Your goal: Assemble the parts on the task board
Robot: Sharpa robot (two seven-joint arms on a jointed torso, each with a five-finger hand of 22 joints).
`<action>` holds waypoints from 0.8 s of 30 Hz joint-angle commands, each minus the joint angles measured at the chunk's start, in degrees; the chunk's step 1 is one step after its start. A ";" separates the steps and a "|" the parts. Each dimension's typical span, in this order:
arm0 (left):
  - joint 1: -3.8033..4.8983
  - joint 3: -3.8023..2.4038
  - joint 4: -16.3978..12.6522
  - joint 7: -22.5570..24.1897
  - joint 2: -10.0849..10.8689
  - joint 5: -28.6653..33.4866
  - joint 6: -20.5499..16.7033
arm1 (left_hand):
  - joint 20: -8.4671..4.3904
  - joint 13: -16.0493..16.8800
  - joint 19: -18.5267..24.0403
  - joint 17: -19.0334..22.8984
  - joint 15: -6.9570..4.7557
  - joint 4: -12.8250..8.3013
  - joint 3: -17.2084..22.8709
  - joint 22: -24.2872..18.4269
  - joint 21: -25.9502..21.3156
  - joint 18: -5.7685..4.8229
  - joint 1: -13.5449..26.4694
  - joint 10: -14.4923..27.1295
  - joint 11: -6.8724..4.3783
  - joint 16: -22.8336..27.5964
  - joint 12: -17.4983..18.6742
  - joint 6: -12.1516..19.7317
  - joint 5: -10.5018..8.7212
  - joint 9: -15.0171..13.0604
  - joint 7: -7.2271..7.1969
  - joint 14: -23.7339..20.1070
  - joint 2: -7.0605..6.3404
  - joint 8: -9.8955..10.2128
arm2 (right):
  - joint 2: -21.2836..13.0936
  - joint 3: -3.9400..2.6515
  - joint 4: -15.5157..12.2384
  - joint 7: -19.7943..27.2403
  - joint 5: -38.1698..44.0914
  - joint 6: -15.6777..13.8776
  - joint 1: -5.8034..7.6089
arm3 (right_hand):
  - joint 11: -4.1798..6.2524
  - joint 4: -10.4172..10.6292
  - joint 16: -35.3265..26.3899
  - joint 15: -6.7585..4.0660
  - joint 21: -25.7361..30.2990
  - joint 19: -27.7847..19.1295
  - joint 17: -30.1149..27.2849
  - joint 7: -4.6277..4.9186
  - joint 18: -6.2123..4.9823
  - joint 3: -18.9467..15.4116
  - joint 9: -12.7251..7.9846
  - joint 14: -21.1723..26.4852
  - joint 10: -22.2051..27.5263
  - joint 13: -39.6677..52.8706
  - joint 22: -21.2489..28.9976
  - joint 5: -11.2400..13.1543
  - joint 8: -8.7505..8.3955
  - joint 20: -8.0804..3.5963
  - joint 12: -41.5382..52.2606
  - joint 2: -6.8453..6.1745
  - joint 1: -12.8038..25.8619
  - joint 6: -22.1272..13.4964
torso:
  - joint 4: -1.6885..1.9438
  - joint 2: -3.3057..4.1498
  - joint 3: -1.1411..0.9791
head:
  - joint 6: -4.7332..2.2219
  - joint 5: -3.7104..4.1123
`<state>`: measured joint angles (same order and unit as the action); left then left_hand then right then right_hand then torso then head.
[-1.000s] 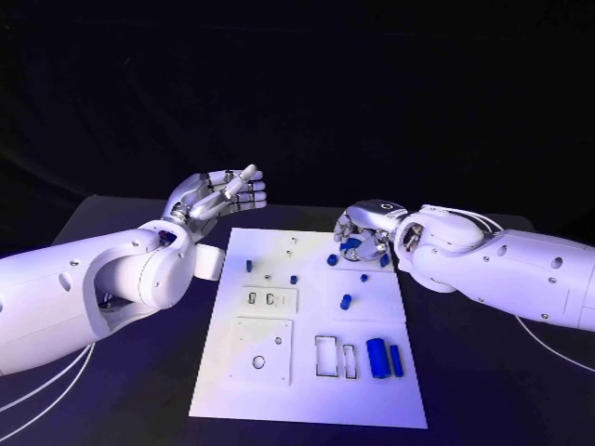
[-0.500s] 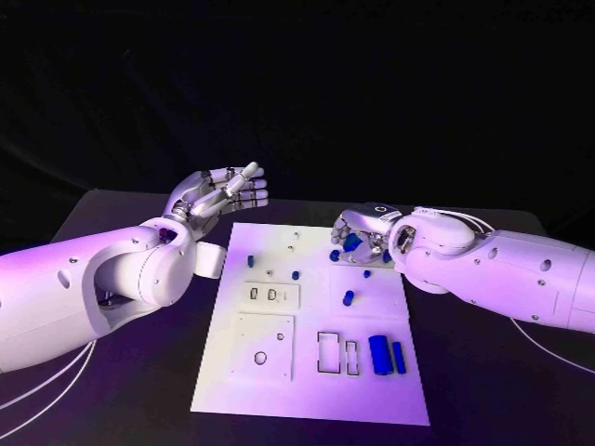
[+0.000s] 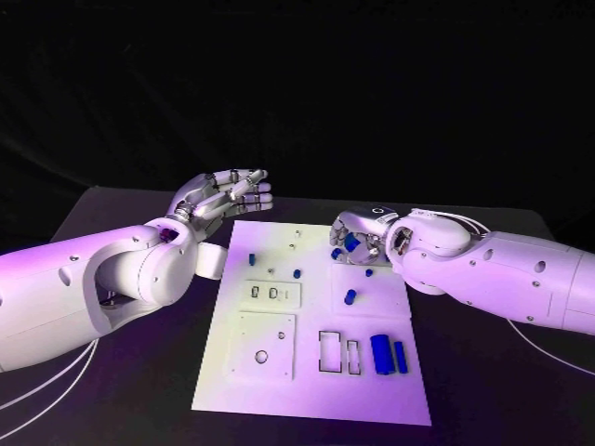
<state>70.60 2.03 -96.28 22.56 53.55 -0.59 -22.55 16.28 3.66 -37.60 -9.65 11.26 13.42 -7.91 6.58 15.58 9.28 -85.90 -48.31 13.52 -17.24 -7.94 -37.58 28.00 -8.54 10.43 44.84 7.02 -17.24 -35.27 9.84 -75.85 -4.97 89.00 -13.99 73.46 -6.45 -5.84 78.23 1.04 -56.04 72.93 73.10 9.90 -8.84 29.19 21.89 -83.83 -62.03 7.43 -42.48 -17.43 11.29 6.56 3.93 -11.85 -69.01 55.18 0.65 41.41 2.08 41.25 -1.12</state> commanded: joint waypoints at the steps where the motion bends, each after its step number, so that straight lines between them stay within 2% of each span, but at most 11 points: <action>1: 0.09 -0.07 -0.19 -0.43 -0.15 0.59 1.88 | -0.09 0.05 -0.40 -0.08 -0.06 -0.04 0.65 -0.12 -0.26 -0.07 -0.06 0.31 -0.24 -0.39 -0.26 0.49 0.97 -0.09 4.72 -0.59 -0.75 -0.62 | 0.14 0.00 0.02 -0.06 0.68 1.22 -0.06 | 0.04 0.11 0.39 0.37 -0.42 -0.23 0.05 -0.07 0.53 0.31 0.10 -2.81 0.17 0.01 -0.18 -0.03 -0.11 0.16 0.33 0.41 -0.23 0.05 | 0.02 0.14 0.02 | 0.14 -0.11; 10: 0.11 -0.07 -0.19 -0.62 -0.13 0.57 1.75 | -0.08 0.04 -0.42 -0.09 0.01 0.05 1.16 -0.23 -0.33 -0.12 0.14 0.48 -0.20 -0.57 -0.42 0.83 1.58 -0.15 4.76 -1.12 -1.16 -1.22 | 0.18 0.01 0.10 -0.01 0.37 1.55 -0.09 | 0.35 0.43 1.06 0.19 -2.33 0.01 0.47 -0.40 0.69 1.16 0.65 -2.90 -1.15 0.29 -2.54 -0.17 0.14 0.10 1.26 1.30 -0.53 0.56 | -0.12 0.28 0.02 | 0.03 -0.30; 13: 0.11 -0.07 -0.17 -0.68 -0.16 0.56 1.75 | -0.08 0.04 -0.43 -0.08 0.02 0.06 1.21 -0.24 -0.33 -0.13 0.16 0.50 -0.19 -0.58 -0.43 0.87 1.61 -0.16 4.77 -1.20 -1.21 -1.29 | 0.21 0.01 0.10 -0.04 0.34 1.93 -0.09 | 0.48 0.42 1.24 0.09 -3.12 0.00 0.49 -0.52 0.76 2.09 0.97 -2.87 -1.77 0.37 -3.49 0.75 0.23 -0.01 1.50 1.64 -0.86 0.71 | -0.07 0.32 0.01 | 0.07 -0.31; 24: 0.12 -0.07 -0.01 -0.93 0.03 0.45 1.61 | -0.07 0.03 -0.48 -0.06 0.10 0.03 1.58 -0.30 -0.36 -0.19 0.21 0.73 -0.14 -0.65 -0.49 1.03 1.66 -0.23 4.78 -1.70 -1.57 -1.75 | 0.34 0.01 0.27 -0.26 0.30 2.43 -0.09 | 0.47 0.56 1.65 0.09 -3.63 -0.13 0.90 -0.54 0.82 2.88 1.25 -2.94 -1.76 0.30 -4.13 1.37 0.33 -0.03 1.40 1.89 -0.88 0.87 | -0.09 0.44 -0.01 | 0.35 -0.48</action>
<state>70.63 2.03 -96.25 21.55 53.64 -0.26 -21.87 16.28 3.66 -37.59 -9.64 11.40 13.43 -6.53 6.33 15.58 9.28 -85.79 -47.92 13.51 -17.52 -8.16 -37.08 29.29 -8.70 10.33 43.48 6.00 -18.85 -35.02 9.86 -75.61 -4.96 88.90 -12.80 73.40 -5.83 -5.26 79.56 1.03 -59.41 72.94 73.98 9.41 -8.85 31.84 23.10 -83.83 -63.47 7.75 -46.66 -16.16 11.29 6.56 5.22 -10.40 -69.98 55.67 0.57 41.81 2.09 41.53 -1.49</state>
